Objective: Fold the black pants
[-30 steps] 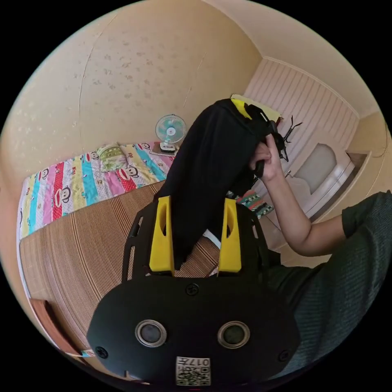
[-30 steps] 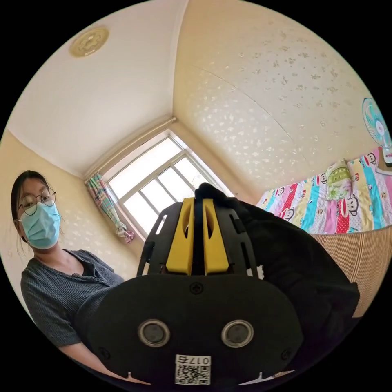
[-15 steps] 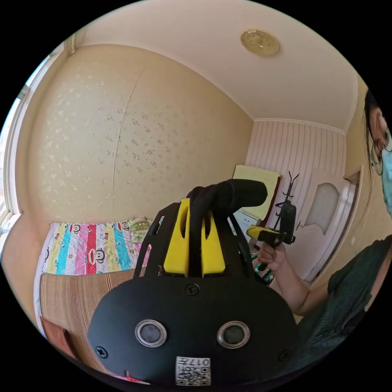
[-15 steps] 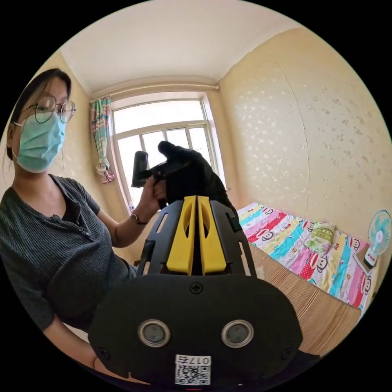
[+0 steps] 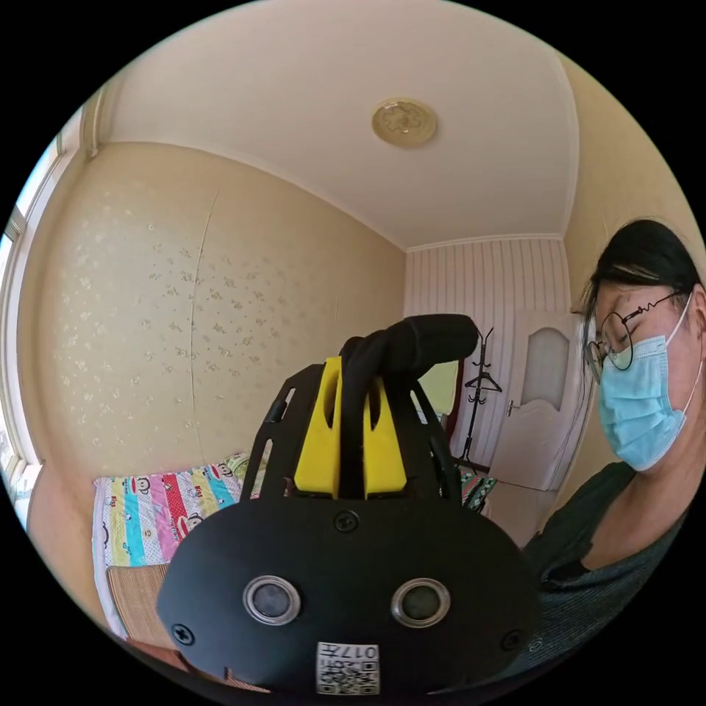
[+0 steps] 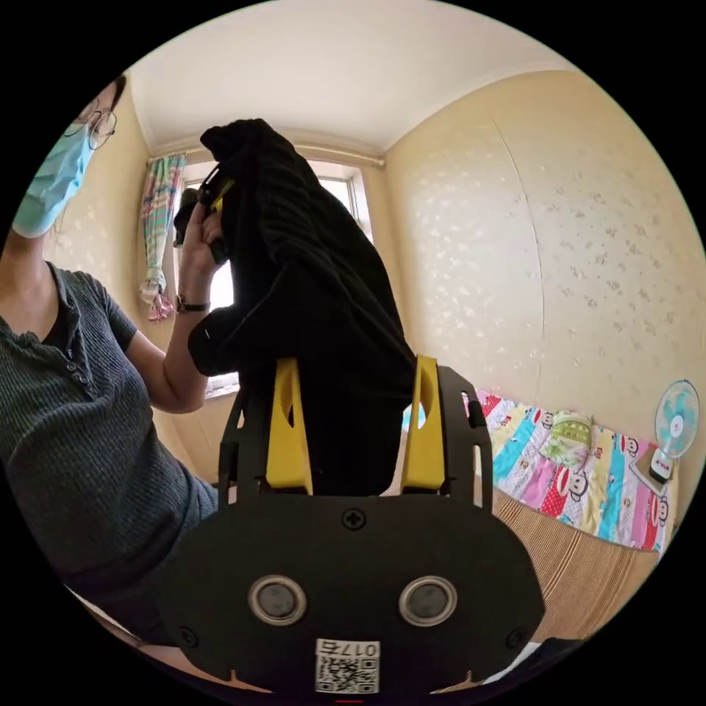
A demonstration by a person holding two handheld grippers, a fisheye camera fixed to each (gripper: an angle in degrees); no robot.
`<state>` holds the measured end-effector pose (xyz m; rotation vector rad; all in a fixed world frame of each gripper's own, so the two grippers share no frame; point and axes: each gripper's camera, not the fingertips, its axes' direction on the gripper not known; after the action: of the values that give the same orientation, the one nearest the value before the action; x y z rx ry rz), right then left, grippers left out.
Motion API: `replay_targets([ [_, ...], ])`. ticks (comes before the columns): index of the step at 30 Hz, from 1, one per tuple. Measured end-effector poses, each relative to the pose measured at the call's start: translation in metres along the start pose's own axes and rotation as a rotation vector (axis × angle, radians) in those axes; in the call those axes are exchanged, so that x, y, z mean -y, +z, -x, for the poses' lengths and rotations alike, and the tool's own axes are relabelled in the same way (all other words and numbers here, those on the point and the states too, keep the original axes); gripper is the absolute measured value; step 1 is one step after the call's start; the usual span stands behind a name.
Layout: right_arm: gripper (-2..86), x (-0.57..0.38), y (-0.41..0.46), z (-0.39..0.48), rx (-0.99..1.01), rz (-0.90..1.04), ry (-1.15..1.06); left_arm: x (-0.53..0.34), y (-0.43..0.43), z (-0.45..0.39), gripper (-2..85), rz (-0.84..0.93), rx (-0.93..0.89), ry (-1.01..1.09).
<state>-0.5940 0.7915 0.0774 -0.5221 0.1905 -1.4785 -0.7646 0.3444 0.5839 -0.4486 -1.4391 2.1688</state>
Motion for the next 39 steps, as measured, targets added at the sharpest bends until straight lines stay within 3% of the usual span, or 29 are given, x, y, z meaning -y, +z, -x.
replay_targets([
  [3,6.8,0.043,-0.017,0.019,0.063,-0.173,-0.150,0.016,-0.038,0.023,3.7,-0.018,0.033,-0.017],
  [7,5.0,0.095,-0.041,-0.003,0.081,-0.242,-0.100,0.032,-0.082,0.075,4.7,0.026,0.071,-0.045],
  [12,4.9,0.120,-0.055,0.000,-0.008,-0.248,-0.091,0.030,-0.096,0.133,4.2,0.203,-0.161,-0.064],
  [16,5.0,0.097,-0.063,0.016,-0.112,-0.205,-0.103,-0.004,-0.111,0.148,3.8,0.117,0.004,-0.162],
  [19,5.0,0.083,-0.069,0.027,-0.195,-0.223,-0.152,-0.002,-0.116,0.139,3.9,0.010,0.153,-0.122],
  [24,5.3,0.106,-0.086,-0.027,-0.249,-0.205,-0.064,0.049,-0.084,0.172,4.3,-0.005,0.150,-0.050],
  [30,5.0,0.108,-0.024,-0.216,-0.458,0.003,0.181,0.055,0.040,0.332,4.3,0.137,0.064,-0.259],
  [32,5.6,0.116,0.035,-0.344,-0.549,0.142,0.233,0.058,0.110,0.404,4.8,0.206,0.112,-0.290],
  [35,6.9,0.111,0.109,-0.535,-0.607,0.201,0.410,0.055,0.241,0.542,8.2,0.315,0.221,-0.334],
  [37,7.1,0.082,0.136,-0.618,-0.658,0.261,0.526,0.024,0.309,0.640,8.3,0.461,0.444,-0.353],
  [39,7.0,0.031,0.147,-0.668,-0.637,0.281,0.691,-0.020,0.327,0.696,8.0,0.597,0.553,-0.442],
])
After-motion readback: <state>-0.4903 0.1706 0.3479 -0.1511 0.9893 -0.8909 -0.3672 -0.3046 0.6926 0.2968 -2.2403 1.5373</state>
